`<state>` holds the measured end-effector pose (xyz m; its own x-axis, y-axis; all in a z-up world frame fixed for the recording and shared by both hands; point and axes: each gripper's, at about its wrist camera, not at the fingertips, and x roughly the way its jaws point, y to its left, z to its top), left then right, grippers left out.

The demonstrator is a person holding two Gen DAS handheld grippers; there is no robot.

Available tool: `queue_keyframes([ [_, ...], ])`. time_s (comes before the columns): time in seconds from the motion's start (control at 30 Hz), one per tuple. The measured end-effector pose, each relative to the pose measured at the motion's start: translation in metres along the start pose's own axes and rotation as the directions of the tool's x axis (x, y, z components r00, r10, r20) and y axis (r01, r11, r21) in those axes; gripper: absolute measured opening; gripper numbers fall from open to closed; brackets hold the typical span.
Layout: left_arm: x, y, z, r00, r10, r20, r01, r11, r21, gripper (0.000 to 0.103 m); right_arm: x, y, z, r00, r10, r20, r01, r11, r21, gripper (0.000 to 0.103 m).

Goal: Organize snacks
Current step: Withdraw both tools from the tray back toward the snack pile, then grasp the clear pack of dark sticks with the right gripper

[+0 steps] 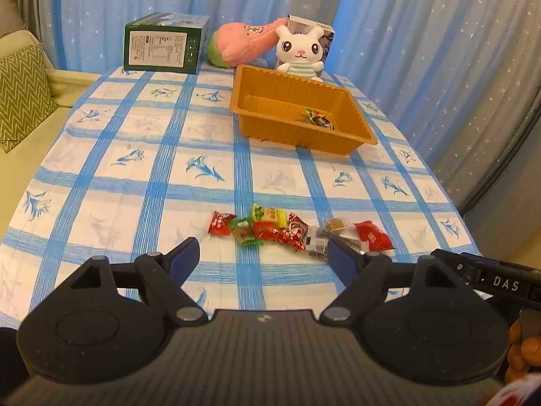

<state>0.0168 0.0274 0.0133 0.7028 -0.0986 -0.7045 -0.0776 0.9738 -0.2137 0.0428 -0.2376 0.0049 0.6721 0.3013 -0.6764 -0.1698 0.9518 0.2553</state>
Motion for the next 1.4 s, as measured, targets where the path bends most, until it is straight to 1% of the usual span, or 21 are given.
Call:
queue_keyframes([
  [0.23, 0.01, 0.002, -0.002, 1.0, 0.005, -0.023, -0.005, 1.0, 0.0, 0.08, 0.006, -0.004, 0.0, 1.0, 0.003, -0.007, -0.003, 1.0, 0.004, 0.062],
  [0.43, 0.023, 0.006, -0.006, 0.999, 0.004, -0.048, -0.004, 1.0, 0.002, 0.08, 0.02, -0.007, -0.003, 0.999, 0.005, -0.035, -0.005, 1.0, 0.005, 0.062],
  [0.53, 0.031, 0.01, -0.006, 0.998, 0.002, -0.06, -0.002, 1.0, -0.001, 0.08, 0.03, -0.002, -0.005, 0.998, 0.018, -0.063, -0.021, 0.999, -0.048, 0.062],
  [0.63, 0.041, 0.014, -0.005, 0.997, 0.007, -0.08, -0.007, 1.0, 0.003, 0.08, 0.046, 0.007, -0.007, 0.992, 0.047, -0.12, -0.065, 0.986, -0.154, 0.062],
  [0.7, 0.047, 0.016, -0.004, 0.996, 0.012, -0.094, -0.01, 1.0, 0.019, 0.079, 0.058, 0.015, -0.008, 0.986, 0.068, -0.153, -0.103, 0.967, -0.234, 0.062],
  [0.8, 0.057, 0.019, -0.001, 0.993, 0.027, -0.118, -0.019, 0.998, 0.061, 0.079, 0.075, 0.025, -0.006, 0.977, 0.102, -0.186, -0.163, 0.923, -0.349, 0.062],
  [0.93, 0.069, 0.026, 0.005, 0.989, 0.029, -0.147, -0.015, 0.996, 0.092, 0.078, 0.099, 0.035, -0.001, 0.965, 0.127, -0.227, -0.221, 0.863, -0.454, 0.062],
  [1.13, 0.083, 0.031, 0.011, 0.984, 0.021, -0.174, 0.003, 0.99, 0.139, 0.077, 0.135, 0.046, 0.01, 0.952, 0.126, -0.28, -0.265, 0.798, -0.541, 0.062],
  [1.27, 0.092, 0.035, 0.013, 0.982, 0.014, -0.189, 0.014, 0.989, 0.144, 0.077, 0.157, 0.054, 0.013, 0.936, 0.107, -0.336, -0.299, 0.748, -0.593, 0.061],
  [1.33, 0.095, 0.038, 0.013, 0.981, 0.017, -0.192, 0.01, 0.99, 0.139, 0.077, 0.165, 0.055, 0.013, 0.925, 0.088, -0.37, -0.309, 0.739, -0.599, 0.055],
  [1.37, 0.096, 0.039, 0.014, 0.981, 0.017, -0.192, 0.009, 0.991, 0.134, 0.077, 0.166, 0.056, 0.013, 0.922, 0.087, -0.377, -0.314, 0.736, -0.599, 0.05],
  [1.4, 0.098, 0.041, 0.014, 0.981, 0.018, -0.191, 0.007, 0.991, 0.13, 0.077, 0.167, 0.056, 0.012, 0.922, 0.087, -0.377, -0.314, 0.739, -0.596, 0.048],
])
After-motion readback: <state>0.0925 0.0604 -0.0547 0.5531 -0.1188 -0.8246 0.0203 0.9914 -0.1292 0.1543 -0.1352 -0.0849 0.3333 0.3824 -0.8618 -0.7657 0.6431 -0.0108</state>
